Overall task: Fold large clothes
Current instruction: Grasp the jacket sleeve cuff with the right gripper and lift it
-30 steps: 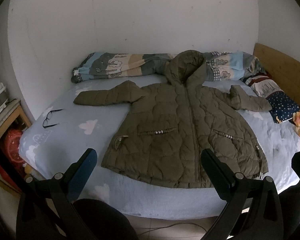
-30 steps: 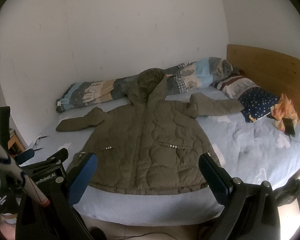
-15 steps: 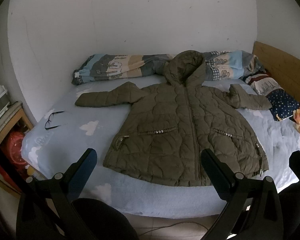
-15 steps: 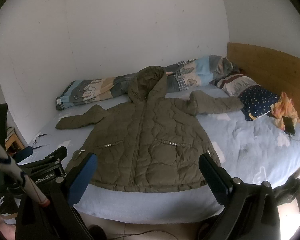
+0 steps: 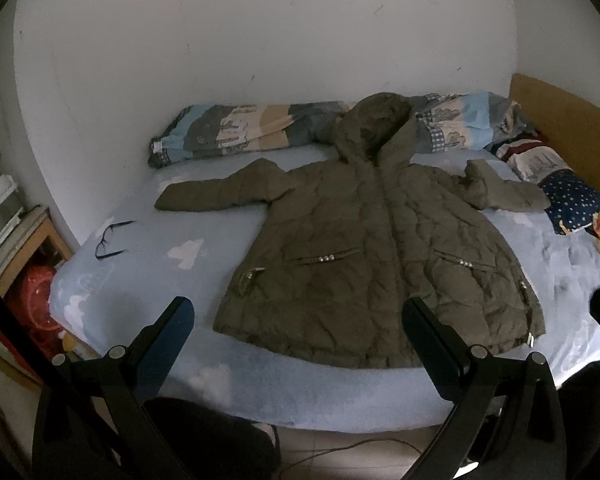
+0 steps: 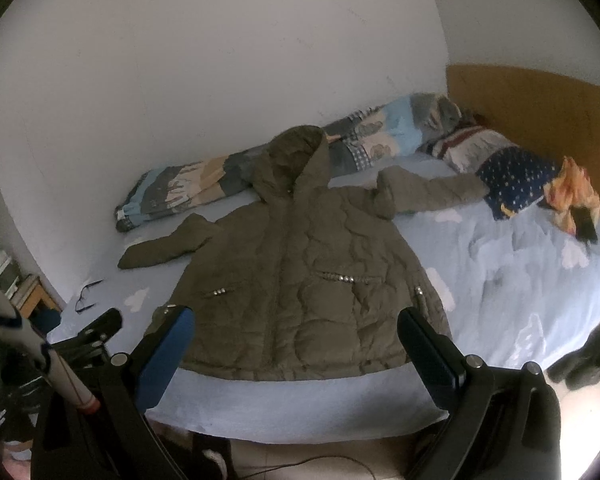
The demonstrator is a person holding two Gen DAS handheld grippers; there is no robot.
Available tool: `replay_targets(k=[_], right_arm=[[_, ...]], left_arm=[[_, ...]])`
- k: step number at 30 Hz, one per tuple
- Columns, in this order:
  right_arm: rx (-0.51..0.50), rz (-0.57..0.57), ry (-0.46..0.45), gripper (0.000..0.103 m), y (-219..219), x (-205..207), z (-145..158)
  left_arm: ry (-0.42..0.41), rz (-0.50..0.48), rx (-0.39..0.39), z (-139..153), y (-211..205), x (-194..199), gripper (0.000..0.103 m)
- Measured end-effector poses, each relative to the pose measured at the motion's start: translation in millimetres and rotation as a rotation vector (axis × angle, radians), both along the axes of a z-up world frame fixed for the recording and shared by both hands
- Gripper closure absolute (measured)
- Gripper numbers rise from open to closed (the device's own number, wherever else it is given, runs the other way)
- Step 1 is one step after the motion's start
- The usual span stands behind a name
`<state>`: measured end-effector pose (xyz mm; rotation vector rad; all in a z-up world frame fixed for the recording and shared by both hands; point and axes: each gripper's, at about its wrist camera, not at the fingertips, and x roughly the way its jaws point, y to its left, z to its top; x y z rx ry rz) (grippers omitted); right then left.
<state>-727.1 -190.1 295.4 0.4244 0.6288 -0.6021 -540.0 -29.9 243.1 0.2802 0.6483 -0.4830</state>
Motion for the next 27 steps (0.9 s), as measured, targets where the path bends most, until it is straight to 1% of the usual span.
replay_targets(k=[2, 4, 6, 10, 12, 14, 15, 16, 17, 18, 19, 20, 21, 23, 25, 26, 27], right_arm=[[0.019, -0.023, 0.009, 0.000, -11, 1, -6], [0.032, -0.045, 0.019, 0.000, -23, 4, -13], [0.041, -0.072, 0.035, 0.000, -38, 5, -19], [0.044, -0.112, 0.066, 0.000, -70, 13, -33], [0.052, -0.135, 0.076, 0.000, -92, 23, -38], [0.054, -0.169, 0.079, 0.000, -113, 31, -43], [0.051, -0.185, 0.080, 0.000, -125, 37, -45], [0.055, -0.195, 0.083, 0.000, -138, 44, -47], [0.056, -0.210, 0.089, 0.000, -151, 51, -50], [0.052, -0.220, 0.086, 0.000, -161, 55, -52], [0.043, -0.227, 0.084, 0.000, -173, 60, -54], [0.047, -0.231, 0.086, 0.000, -184, 65, -57], [0.077, -0.236, 0.082, 0.000, -201, 69, -60], [0.138, -0.258, 0.034, 0.000, -235, 69, -65], [0.145, -0.265, 0.032, 0.000, -266, 70, -68], [0.156, -0.263, 0.039, 0.000, -286, 72, -70], [0.178, -0.269, 0.025, 0.000, -306, 70, -71]], left_arm=[[0.009, -0.002, -0.001, -3, -9, 18, 0.000], [-0.001, -0.002, 0.010, -5, -24, 36, 0.000], [-0.016, -0.001, 0.025, -10, -47, 62, 0.000], [-0.009, 0.006, 0.034, -22, -95, 109, 0.000], [0.025, 0.002, 0.016, -36, -127, 139, 0.000], [0.046, 0.023, 0.018, -52, -151, 163, 0.000], [0.058, 0.018, 0.009, -62, -162, 173, 0.000], [0.053, 0.020, 0.007, -77, -174, 183, 0.000], [0.038, 0.029, 0.019, -88, -179, 188, 0.000], [0.046, 0.045, 0.057, -102, -187, 196, 0.000], [0.080, 0.048, 0.082, -109, -193, 204, 0.000], [0.148, 0.029, 0.088, -116, -200, 215, 0.000], [0.168, 0.020, 0.078, -117, -203, 219, 0.000], [0.183, 0.021, 0.057, -115, -204, 225, 0.000], [0.189, 0.006, 0.041, -111, -204, 228, 0.000], [0.182, 0.005, 0.041, -110, -205, 227, 0.000], [0.174, 0.005, 0.044, -109, -204, 226, 0.000]])
